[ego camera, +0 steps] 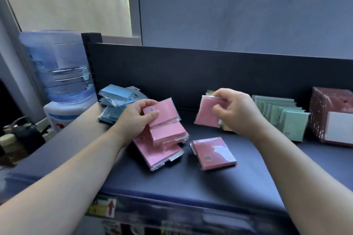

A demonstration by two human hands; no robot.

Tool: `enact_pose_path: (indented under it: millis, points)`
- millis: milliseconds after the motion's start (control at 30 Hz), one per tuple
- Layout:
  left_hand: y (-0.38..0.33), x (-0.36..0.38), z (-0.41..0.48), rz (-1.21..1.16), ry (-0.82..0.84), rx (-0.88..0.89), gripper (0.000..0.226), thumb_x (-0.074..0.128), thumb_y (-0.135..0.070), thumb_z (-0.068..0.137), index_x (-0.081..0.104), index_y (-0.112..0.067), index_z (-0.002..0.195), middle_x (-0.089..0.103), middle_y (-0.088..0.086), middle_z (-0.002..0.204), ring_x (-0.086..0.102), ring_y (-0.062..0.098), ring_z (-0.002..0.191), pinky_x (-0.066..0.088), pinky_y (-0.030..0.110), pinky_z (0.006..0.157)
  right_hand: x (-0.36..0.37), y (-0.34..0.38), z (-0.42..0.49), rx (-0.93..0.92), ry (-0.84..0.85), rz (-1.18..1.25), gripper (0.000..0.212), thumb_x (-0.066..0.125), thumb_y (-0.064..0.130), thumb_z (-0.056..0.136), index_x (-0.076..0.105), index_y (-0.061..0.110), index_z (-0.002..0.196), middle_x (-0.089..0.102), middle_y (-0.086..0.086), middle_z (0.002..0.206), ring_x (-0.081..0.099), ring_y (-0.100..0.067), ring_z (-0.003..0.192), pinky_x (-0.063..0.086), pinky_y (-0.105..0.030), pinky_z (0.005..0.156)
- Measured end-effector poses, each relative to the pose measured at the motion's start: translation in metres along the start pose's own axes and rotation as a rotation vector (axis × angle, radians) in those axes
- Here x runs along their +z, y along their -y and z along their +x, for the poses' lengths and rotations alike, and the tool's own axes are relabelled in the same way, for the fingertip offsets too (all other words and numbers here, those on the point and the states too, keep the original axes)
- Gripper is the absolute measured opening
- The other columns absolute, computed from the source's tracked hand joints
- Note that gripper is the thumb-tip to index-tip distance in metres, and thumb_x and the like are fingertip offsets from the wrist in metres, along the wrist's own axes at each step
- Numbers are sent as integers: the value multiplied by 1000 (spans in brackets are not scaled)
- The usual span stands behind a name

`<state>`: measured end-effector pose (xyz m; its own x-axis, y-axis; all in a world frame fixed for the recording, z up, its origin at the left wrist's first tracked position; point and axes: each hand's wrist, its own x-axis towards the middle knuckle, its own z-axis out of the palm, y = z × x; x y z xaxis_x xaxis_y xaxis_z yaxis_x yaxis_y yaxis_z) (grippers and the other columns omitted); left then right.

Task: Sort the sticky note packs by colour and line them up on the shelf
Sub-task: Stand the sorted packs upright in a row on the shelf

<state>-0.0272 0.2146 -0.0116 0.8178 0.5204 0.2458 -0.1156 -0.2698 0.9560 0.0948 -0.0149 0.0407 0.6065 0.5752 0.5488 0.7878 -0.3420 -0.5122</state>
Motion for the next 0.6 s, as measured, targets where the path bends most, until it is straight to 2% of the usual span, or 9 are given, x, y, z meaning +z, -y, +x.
enact_pose_path:
  millis: [33,100,167,233,333,400,467,533,600]
  points:
    - [0,1,0,-8,-2,-6,20,64,-7,87,65,-23,99,66,4,90,60,16,80,52,36,79,-2,3,0,47,31,57,17,53,9,76,64,21,72,59,6,61,49,-3,54,40,-20,53]
    - [0,1,1,-25,-3,-19,18,63,-8,88,65,-23,99,67,4,90,60,17,81,52,36,79,0,7,-2,144,221,35,24,50,7,78,62,22,64,54,9,54,45,0,47,36,-15,46]
    - [1,0,1,-26,1,-29,17,62,-10,90,66,-24,98,68,5,91,60,18,82,52,39,81,8,5,-7,203,450,-102,23,50,10,80,62,23,66,58,11,60,52,-4,56,39,-18,50]
    - [1,-1,0,-26,20,-19,16,63,-13,89,68,-26,97,68,4,90,61,17,81,52,40,81,15,3,-8,189,537,-239,18,53,14,78,63,26,69,61,11,70,58,-11,70,43,-20,57]
    - [-1,-1,-1,-42,53,10,17,63,-11,89,69,-25,97,68,-1,87,61,11,78,53,31,75,23,5,-2,113,449,-286,18,58,17,81,71,23,93,60,11,90,58,-12,91,43,-20,75]
    - [-3,0,-3,-63,76,29,18,63,-8,89,69,-22,98,67,-2,84,60,9,75,52,23,69,29,11,3,149,371,-116,28,58,19,86,66,20,113,64,9,104,59,-9,100,42,-18,85]
    - [-5,1,-4,-85,107,48,19,64,-6,87,70,-19,100,68,6,90,61,12,78,54,24,70,36,19,7,185,363,69,40,59,23,90,56,20,129,65,8,114,60,-9,106,44,-23,94]
    - [-7,1,-5,-101,134,59,21,64,-6,86,70,-18,102,69,15,98,63,17,83,55,30,76,47,24,12,214,390,212,51,61,26,90,46,21,138,66,8,115,62,-10,105,46,-32,98]
    - [-6,0,-6,-106,159,61,22,63,-7,87,69,-18,105,69,16,99,64,19,85,54,33,80,58,27,15,262,397,361,50,64,21,88,47,25,135,69,3,107,67,-16,97,51,-40,94]
